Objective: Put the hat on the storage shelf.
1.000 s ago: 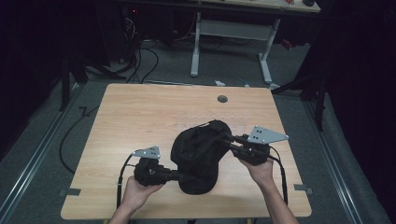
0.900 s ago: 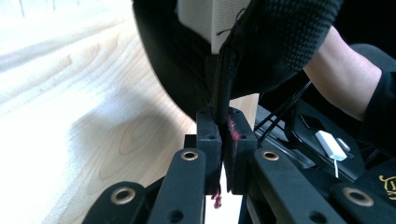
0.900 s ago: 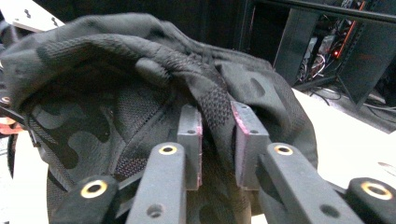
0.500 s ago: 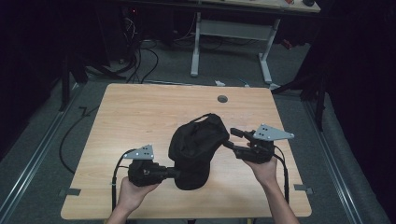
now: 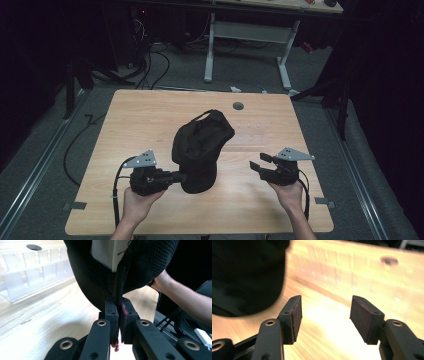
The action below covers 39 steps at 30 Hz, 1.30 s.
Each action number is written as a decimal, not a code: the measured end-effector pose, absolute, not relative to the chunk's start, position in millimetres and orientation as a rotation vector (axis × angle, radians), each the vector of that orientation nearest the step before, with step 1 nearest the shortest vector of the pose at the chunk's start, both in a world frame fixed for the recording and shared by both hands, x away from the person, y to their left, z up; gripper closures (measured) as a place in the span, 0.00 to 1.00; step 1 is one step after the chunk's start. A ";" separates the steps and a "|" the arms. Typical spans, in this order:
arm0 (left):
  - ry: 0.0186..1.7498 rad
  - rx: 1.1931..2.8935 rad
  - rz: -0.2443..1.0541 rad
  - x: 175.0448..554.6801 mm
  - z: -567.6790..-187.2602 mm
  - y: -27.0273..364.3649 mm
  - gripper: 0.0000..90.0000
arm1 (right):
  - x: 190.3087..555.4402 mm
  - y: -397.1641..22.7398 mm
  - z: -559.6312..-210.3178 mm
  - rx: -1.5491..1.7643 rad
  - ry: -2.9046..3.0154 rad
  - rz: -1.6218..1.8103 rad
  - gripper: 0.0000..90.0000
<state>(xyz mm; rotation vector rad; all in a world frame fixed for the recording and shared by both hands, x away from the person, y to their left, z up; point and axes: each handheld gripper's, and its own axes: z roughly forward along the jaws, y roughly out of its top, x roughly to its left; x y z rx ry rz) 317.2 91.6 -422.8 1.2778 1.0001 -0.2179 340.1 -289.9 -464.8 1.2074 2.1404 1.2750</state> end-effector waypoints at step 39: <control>1.067 1.134 0.121 369.3 -394.3 119.7 0.96 | 339.7 -303.6 -530.6 1.477 2.032 0.860 0.41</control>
